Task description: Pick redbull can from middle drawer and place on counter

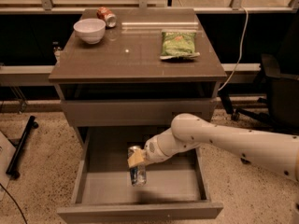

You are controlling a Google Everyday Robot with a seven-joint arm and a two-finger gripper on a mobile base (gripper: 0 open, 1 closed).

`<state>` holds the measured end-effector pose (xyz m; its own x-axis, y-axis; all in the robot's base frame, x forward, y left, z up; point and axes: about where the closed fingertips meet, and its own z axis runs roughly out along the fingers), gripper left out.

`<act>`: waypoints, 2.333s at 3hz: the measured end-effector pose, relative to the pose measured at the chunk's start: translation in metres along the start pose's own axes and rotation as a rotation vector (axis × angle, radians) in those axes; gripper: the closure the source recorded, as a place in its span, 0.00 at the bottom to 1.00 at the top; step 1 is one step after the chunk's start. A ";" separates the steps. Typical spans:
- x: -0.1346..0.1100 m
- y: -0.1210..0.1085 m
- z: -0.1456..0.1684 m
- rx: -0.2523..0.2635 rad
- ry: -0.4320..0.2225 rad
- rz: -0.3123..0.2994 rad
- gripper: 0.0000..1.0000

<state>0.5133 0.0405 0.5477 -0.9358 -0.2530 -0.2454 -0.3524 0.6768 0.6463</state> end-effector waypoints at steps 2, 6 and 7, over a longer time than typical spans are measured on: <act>-0.021 0.018 -0.174 0.021 -0.199 -0.324 1.00; -0.089 0.088 -0.380 0.264 -0.379 -0.617 1.00; -0.110 0.096 -0.375 0.275 -0.396 -0.644 1.00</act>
Offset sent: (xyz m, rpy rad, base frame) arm 0.0377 -0.1886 0.2673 -0.0166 -0.6962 0.1699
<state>0.5814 -0.1260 0.9077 -0.4600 -0.4228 -0.7808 -0.7615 0.6401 0.1021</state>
